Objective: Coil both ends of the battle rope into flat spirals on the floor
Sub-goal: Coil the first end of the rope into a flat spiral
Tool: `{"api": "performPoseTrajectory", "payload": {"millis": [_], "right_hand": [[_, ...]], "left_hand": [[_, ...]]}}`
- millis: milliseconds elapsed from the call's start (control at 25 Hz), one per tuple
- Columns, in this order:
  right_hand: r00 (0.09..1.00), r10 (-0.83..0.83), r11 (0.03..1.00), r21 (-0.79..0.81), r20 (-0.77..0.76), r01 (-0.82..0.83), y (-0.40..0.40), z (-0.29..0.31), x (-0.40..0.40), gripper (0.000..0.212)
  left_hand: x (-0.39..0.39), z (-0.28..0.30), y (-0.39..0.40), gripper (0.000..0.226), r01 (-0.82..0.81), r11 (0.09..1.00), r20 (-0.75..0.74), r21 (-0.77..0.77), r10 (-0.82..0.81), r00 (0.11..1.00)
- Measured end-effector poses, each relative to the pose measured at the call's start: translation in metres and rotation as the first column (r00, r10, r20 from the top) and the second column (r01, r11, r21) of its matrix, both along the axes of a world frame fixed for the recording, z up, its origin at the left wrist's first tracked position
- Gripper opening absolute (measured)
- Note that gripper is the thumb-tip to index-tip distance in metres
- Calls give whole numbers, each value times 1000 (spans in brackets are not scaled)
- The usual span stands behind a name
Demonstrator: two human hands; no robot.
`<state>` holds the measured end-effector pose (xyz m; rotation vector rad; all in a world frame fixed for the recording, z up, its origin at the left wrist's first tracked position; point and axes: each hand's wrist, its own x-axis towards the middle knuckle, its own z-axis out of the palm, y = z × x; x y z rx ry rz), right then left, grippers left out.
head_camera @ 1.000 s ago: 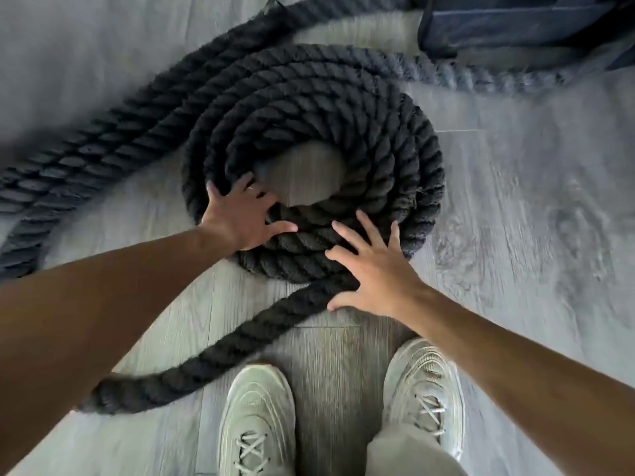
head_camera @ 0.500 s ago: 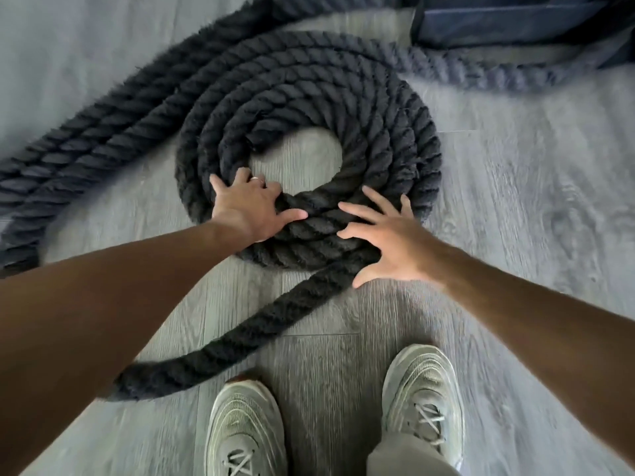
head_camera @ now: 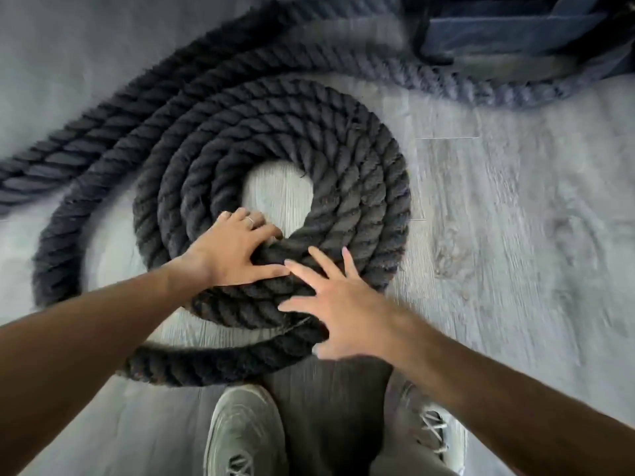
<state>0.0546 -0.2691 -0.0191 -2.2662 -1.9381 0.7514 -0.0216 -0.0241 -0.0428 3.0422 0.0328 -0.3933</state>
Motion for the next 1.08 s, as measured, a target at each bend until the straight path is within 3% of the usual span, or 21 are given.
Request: {"api": "performPoseTrajectory", "payload": {"millis": [120, 240, 400, 480, 600, 720, 880, 1000, 1080], "right_hand": [[996, 47, 998, -34, 75, -45, -8, -18, -8, 106], [997, 61, 998, 9, 51, -61, -10, -24, 1, 105], [996, 83, 996, 42, 21, -84, -14, -29, 8, 100], [993, 116, 991, 60, 30, -118, -17, -30, 17, 97], [989, 150, 988, 37, 6, -150, -22, -27, 47, 97], [988, 156, 987, -37, 13, -156, -31, -14, 106, 94], [988, 53, 985, -168, 146, -28, -37, 7, 152, 89], [967, -167, 975, -112, 190, 191, -33, 7, 112, 70], [950, -306, 948, -73, 70, 310, -30, 3, 63, 79]], "left_hand": [[-8, -1, 6, 87, 102, 994, 12, 46, -103, 995], [-11, 2, 13, 81, 75, 996, 79, 52, -79, 994], [-20, 6, 38, 91, 93, 995, -133, 18, -90, 987], [-23, 8, 37, 93, 95, 995, -167, 33, -88, 982], [-21, 9, 16, 92, -6, 998, -139, 67, 16, 990], [-7, 3, -31, 88, -214, 975, -121, 64, 220, 968], [28, -4, -91, 79, -419, 907, -103, 37, 421, 901], [29, 1, -68, 85, -257, 964, -28, 68, 260, 965], [21, 9, -24, 91, -111, 993, -23, 29, 111, 994]]}}
